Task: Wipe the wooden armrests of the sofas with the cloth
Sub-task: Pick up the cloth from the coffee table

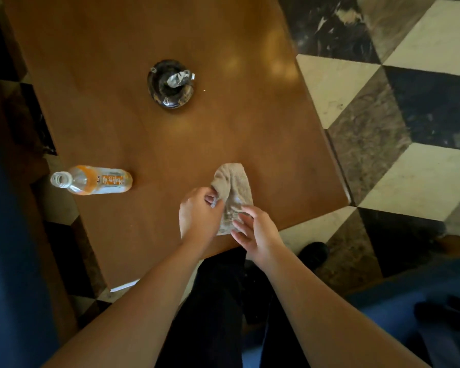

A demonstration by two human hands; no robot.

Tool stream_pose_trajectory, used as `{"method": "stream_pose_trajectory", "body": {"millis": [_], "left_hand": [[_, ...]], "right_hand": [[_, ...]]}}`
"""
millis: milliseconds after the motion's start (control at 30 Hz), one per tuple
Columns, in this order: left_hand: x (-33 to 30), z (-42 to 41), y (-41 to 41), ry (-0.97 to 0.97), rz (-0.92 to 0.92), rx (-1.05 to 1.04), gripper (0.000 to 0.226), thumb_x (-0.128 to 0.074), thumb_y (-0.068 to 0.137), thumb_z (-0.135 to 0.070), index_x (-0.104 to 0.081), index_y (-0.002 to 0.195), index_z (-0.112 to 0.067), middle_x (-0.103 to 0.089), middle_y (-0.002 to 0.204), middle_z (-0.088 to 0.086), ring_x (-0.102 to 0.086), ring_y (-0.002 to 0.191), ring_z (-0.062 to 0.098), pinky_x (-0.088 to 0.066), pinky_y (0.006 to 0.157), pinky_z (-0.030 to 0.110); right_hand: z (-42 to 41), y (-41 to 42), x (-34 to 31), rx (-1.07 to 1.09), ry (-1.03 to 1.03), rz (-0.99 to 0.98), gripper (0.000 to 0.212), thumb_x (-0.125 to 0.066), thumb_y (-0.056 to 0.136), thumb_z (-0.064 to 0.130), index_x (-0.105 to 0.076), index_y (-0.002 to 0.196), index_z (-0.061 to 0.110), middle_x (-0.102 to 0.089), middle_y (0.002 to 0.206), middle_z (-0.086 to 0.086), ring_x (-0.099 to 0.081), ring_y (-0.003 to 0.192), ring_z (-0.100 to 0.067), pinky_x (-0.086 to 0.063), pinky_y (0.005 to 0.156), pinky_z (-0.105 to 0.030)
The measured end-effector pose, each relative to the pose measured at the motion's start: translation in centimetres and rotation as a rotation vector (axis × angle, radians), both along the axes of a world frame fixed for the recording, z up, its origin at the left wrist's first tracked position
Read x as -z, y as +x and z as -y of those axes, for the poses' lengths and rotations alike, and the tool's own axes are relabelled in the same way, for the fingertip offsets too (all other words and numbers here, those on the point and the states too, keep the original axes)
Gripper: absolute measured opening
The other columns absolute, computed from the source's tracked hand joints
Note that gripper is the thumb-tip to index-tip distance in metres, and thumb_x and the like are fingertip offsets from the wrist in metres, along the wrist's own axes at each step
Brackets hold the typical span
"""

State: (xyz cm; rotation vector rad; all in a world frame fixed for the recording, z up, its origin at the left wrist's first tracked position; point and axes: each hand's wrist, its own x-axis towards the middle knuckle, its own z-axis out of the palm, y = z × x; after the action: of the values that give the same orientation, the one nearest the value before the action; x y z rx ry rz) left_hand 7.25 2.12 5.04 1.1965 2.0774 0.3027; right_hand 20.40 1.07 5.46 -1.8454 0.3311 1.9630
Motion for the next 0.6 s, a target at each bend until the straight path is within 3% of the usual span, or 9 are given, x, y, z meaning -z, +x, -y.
{"method": "stream_pose_trajectory", "body": {"millis": [67, 167, 233, 300, 333, 433, 600], "left_hand": [[-2.2, -0.1, 2.7, 0.034, -0.017, 0.114, 0.006, -0.070, 0.083, -0.020, -0.071, 0.087, -0.015, -0.067, 0.086, -0.002, -0.062, 0.083, 0.020, -0.051, 0.072, 0.036], [-5.8, 0.1, 7.5, 0.134, -0.020, 0.229, 0.006, -0.072, 0.083, -0.017, -0.072, 0.088, -0.015, -0.065, 0.086, -0.004, -0.059, 0.086, 0.020, -0.048, 0.074, 0.035], [-8.4, 0.6, 11.6, 0.203, -0.033, 0.344, 0.008, -0.074, 0.082, -0.016, -0.072, 0.089, -0.017, -0.064, 0.086, -0.007, -0.058, 0.087, 0.017, -0.045, 0.074, 0.030], [-10.6, 1.3, 15.3, 0.264, -0.049, 0.465, 0.014, -0.076, 0.078, -0.015, -0.072, 0.092, -0.016, -0.065, 0.087, -0.006, -0.058, 0.089, 0.017, -0.045, 0.076, 0.029], [-11.9, 1.6, 17.7, 0.292, -0.049, 0.516, 0.017, -0.077, 0.076, -0.014, -0.072, 0.092, -0.016, -0.065, 0.087, -0.005, -0.058, 0.089, 0.018, -0.045, 0.077, 0.029], [-15.4, 2.8, 25.0, 0.395, -0.019, 0.615, 0.019, -0.078, 0.075, -0.020, -0.072, 0.093, -0.018, -0.066, 0.088, -0.006, -0.059, 0.088, 0.016, -0.049, 0.077, 0.030], [-21.6, 3.9, 38.9, 0.511, 0.012, 0.803, 0.019, -0.077, 0.082, -0.038, -0.073, 0.098, -0.029, -0.068, 0.092, -0.015, -0.054, 0.091, 0.005, -0.051, 0.083, 0.027]], "right_hand": [[0.2, 2.3, -0.9, 0.078, 0.034, -0.032, 0.009, -0.059, 0.100, 0.028, -0.067, 0.101, 0.023, -0.068, 0.115, 0.001, -0.067, 0.108, -0.015, -0.058, 0.088, -0.037], [0.2, 6.1, -3.0, 0.186, 0.101, -0.070, 0.030, -0.054, 0.104, 0.032, -0.060, 0.130, 0.020, -0.065, 0.125, -0.004, -0.060, 0.122, -0.021, -0.050, 0.107, -0.043], [0.6, 9.4, -4.7, 0.299, 0.157, -0.093, 0.036, -0.055, 0.103, 0.041, -0.061, 0.130, 0.017, -0.065, 0.132, -0.010, -0.060, 0.122, -0.023, -0.050, 0.105, -0.040], [1.1, 12.4, -6.7, 0.407, 0.207, -0.097, 0.048, -0.054, 0.101, 0.051, -0.068, 0.125, 0.013, -0.071, 0.125, -0.011, -0.067, 0.107, -0.021, -0.054, 0.090, -0.035], [1.6, 14.5, -7.9, 0.458, 0.251, -0.108, 0.053, -0.053, 0.100, 0.056, -0.070, 0.124, 0.013, -0.073, 0.122, -0.012, -0.069, 0.107, -0.023, -0.055, 0.091, -0.036], [4.1, 21.0, -11.6, 0.541, 0.432, -0.136, 0.069, -0.055, 0.092, 0.067, -0.070, 0.128, 0.010, -0.071, 0.128, -0.017, -0.066, 0.123, -0.032, -0.047, 0.111, -0.043], [7.9, 33.7, -18.2, 0.578, 0.652, -0.021, 0.066, -0.060, 0.089, 0.058, -0.066, 0.131, 0.007, -0.068, 0.133, -0.017, -0.058, 0.132, -0.036, -0.036, 0.121, -0.052]]}}
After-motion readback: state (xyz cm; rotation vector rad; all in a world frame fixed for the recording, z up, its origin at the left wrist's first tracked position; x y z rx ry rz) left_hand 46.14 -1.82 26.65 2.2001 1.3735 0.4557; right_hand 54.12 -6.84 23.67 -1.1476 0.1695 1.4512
